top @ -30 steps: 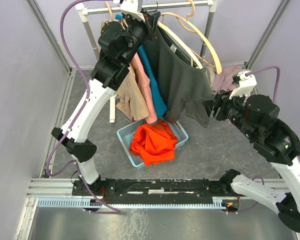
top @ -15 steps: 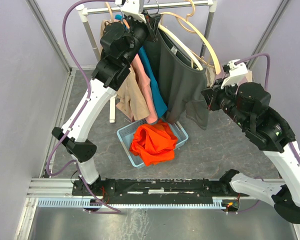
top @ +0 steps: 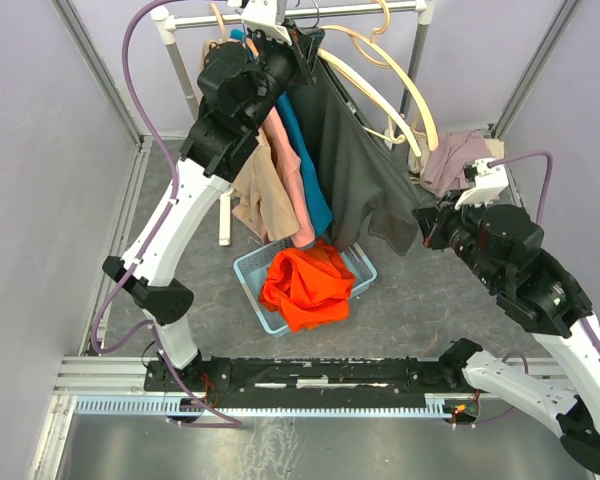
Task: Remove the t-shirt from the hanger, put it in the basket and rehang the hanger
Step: Remove the T-shirt from the hanger, then place the hanger on the clothesline.
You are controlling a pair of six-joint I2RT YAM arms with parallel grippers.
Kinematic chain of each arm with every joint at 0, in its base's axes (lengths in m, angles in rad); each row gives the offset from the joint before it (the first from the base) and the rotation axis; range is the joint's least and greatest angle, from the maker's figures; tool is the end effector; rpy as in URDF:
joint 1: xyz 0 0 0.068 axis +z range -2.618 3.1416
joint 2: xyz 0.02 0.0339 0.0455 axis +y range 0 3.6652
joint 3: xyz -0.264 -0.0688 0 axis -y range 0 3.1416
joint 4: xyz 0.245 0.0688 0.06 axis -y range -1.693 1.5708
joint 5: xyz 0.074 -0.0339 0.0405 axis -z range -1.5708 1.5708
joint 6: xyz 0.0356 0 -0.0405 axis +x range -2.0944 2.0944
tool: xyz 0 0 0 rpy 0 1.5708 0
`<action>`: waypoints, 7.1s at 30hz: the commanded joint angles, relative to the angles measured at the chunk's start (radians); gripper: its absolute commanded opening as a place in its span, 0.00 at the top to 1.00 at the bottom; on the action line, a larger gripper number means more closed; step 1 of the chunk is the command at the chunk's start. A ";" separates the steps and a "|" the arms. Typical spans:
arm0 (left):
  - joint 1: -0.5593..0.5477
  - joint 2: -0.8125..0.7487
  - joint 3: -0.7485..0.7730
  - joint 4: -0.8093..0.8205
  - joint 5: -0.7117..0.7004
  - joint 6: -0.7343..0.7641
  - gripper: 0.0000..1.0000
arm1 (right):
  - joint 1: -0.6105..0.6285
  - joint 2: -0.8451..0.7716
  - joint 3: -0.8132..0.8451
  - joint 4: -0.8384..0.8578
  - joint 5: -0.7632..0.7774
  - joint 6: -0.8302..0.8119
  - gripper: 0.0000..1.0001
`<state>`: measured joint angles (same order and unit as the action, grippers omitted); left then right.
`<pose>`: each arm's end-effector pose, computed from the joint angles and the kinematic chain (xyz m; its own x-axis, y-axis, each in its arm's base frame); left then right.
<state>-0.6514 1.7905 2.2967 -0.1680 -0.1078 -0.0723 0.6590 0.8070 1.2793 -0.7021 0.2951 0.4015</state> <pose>0.2933 -0.2188 0.5787 0.2254 -0.2622 -0.9383 0.5398 0.8354 -0.1037 0.1119 0.0736 0.4444 -0.3072 0.2350 -0.9222 -0.2628 0.9104 0.3195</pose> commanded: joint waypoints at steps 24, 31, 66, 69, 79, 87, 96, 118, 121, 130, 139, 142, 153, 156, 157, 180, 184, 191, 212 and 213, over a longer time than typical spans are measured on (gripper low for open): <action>0.004 -0.148 -0.220 0.055 0.141 -0.044 0.97 | 0.002 0.329 0.734 -0.236 0.121 -0.179 0.51; -0.061 -0.160 -0.285 0.001 0.108 0.017 0.97 | 0.002 0.521 0.939 -0.264 -0.011 -0.173 0.41; -0.146 -0.123 -0.183 -0.123 0.118 0.058 0.97 | 0.001 0.684 0.920 -0.243 -0.165 -0.094 0.53; -0.147 -0.128 -0.198 -0.126 0.124 0.052 0.97 | 0.001 0.689 0.925 -0.243 -0.166 -0.095 0.59; -0.158 -0.114 -0.162 -0.136 0.123 0.041 0.97 | 0.001 0.709 0.945 -0.261 -0.162 -0.111 0.69; -0.175 -0.093 -0.121 -0.161 0.095 0.043 0.97 | 0.001 0.718 0.956 -0.274 -0.167 -0.125 0.52; -0.186 -0.079 -0.100 -0.168 0.073 0.037 0.97 | 0.001 0.706 0.953 -0.284 -0.131 -0.145 0.84; -0.172 -0.269 -0.385 -0.079 0.101 -0.005 0.39 | -0.007 0.586 0.850 -0.167 -0.097 -0.169 0.99; -0.172 -0.318 -0.470 -0.035 0.132 -0.012 0.38 | -0.009 0.565 0.820 -0.143 -0.097 -0.170 0.99; -0.172 -0.323 -0.539 -0.008 0.221 -0.031 0.36 | -0.010 0.545 0.792 -0.114 -0.122 -0.158 0.99; -0.172 -0.279 -0.521 0.028 0.212 -0.029 0.35 | -0.009 0.546 0.793 -0.100 -0.148 -0.142 0.99; -0.172 -0.254 -0.497 0.027 0.196 -0.024 0.37 | -0.009 0.545 0.792 -0.099 -0.152 -0.140 0.99; -0.172 -0.231 -0.438 0.024 0.072 0.006 0.97 | -0.009 0.533 0.775 -0.101 -0.142 -0.133 0.99; -0.172 -0.236 -0.425 0.021 -0.018 -0.003 0.97 | -0.010 0.527 0.772 -0.107 -0.140 -0.133 0.99; -0.172 -0.237 -0.416 0.021 -0.048 -0.003 0.97 | -0.010 0.524 0.772 -0.110 -0.139 -0.132 0.99; -0.085 0.023 -0.054 -0.138 -0.231 0.005 0.97 | -0.009 0.195 0.608 -0.123 -0.106 -0.175 0.99; -0.081 0.020 -0.060 -0.160 -0.246 0.006 0.97 | -0.009 0.207 0.629 -0.100 -0.108 -0.186 0.99; -0.080 -0.089 -0.222 -0.111 -0.152 0.012 0.97 | -0.010 0.291 0.689 -0.069 -0.035 -0.217 0.99; -0.089 -0.417 -0.486 -0.097 0.309 -0.083 0.97 | -0.020 0.749 1.025 0.017 0.001 -0.254 0.99; -0.090 -0.425 -0.488 -0.099 0.320 -0.084 0.97 | -0.024 0.759 1.024 0.036 0.000 -0.253 0.99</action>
<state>-0.7372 1.4086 1.8069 -0.3046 0.1192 -0.1081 0.6472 1.5455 2.2463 -0.7986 0.2924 0.1589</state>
